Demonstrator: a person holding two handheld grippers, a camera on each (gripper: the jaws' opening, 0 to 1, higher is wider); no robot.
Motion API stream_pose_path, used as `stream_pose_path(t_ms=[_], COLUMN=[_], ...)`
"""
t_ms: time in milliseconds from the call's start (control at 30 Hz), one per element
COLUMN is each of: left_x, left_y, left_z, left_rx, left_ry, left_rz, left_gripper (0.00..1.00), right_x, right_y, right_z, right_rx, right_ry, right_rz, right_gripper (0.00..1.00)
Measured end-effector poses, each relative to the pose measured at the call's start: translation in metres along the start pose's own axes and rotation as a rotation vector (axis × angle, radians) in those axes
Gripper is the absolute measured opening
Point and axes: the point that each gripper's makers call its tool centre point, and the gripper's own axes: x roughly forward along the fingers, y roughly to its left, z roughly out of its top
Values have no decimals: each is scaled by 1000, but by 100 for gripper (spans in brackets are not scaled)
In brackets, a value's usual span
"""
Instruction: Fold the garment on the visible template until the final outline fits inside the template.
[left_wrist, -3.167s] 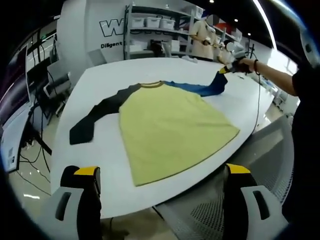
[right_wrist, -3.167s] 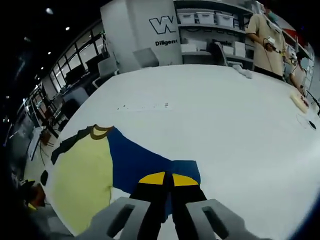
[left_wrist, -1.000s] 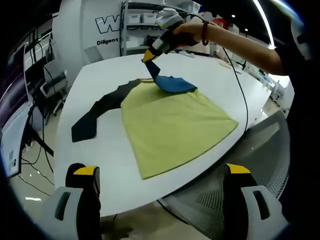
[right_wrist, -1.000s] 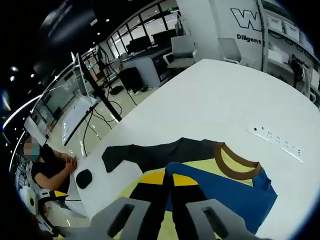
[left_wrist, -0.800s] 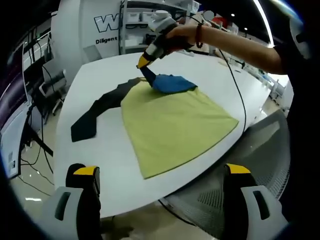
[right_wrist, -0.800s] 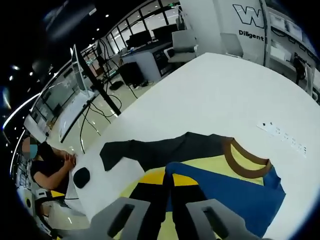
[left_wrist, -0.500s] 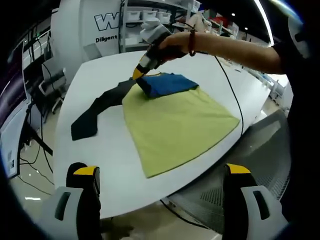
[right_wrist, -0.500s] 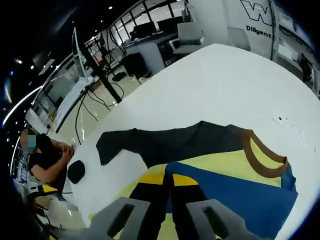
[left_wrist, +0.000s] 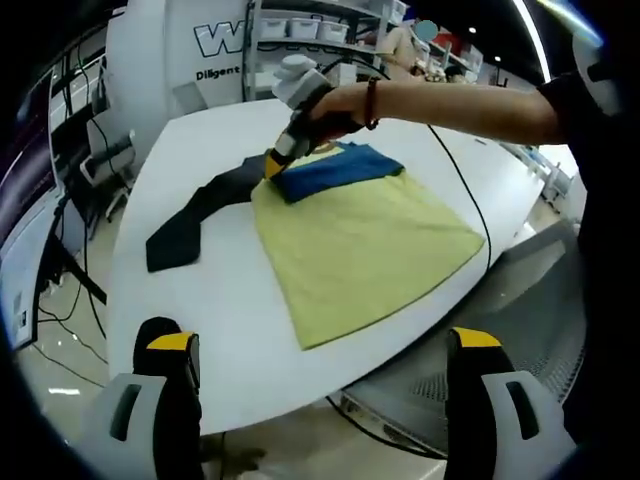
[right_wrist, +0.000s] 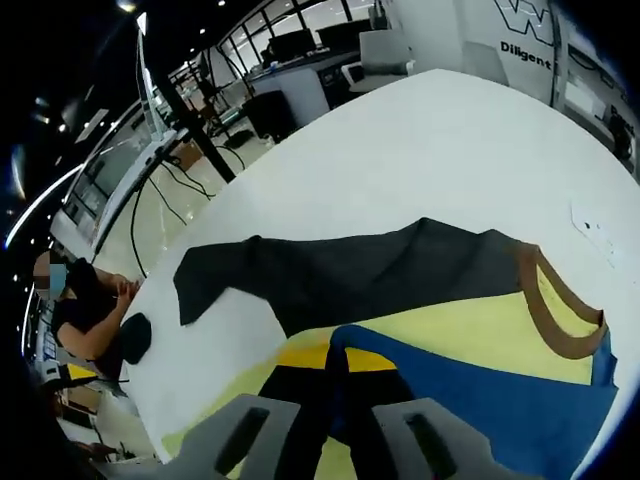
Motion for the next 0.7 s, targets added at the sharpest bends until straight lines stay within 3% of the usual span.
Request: stream_pose_path(t_ms=[233,433,567,633,700], left_x=[3,3,1,1,1], left_y=[1,4,5,5,5], left_z=[-1,-4,-2,-2,-1], left_rx=[-3,-12,-15,-14,-16], left_ry=[2,3,-5,-6,-4], left_rz=[-3,1,8,9,7], left_gripper=[99,99,99,99,99], right_x=[10,12,13,10,7], right_y=[-4,1,5,9,10], right_z=[0,-4,2,4,8], right_rx=[34,-1,-3,-28,-47], right_ry=[-5,-13,-48,-60,-83], right_rz=[0,6,23,33,26], right_gripper=[0,1,9,18,34])
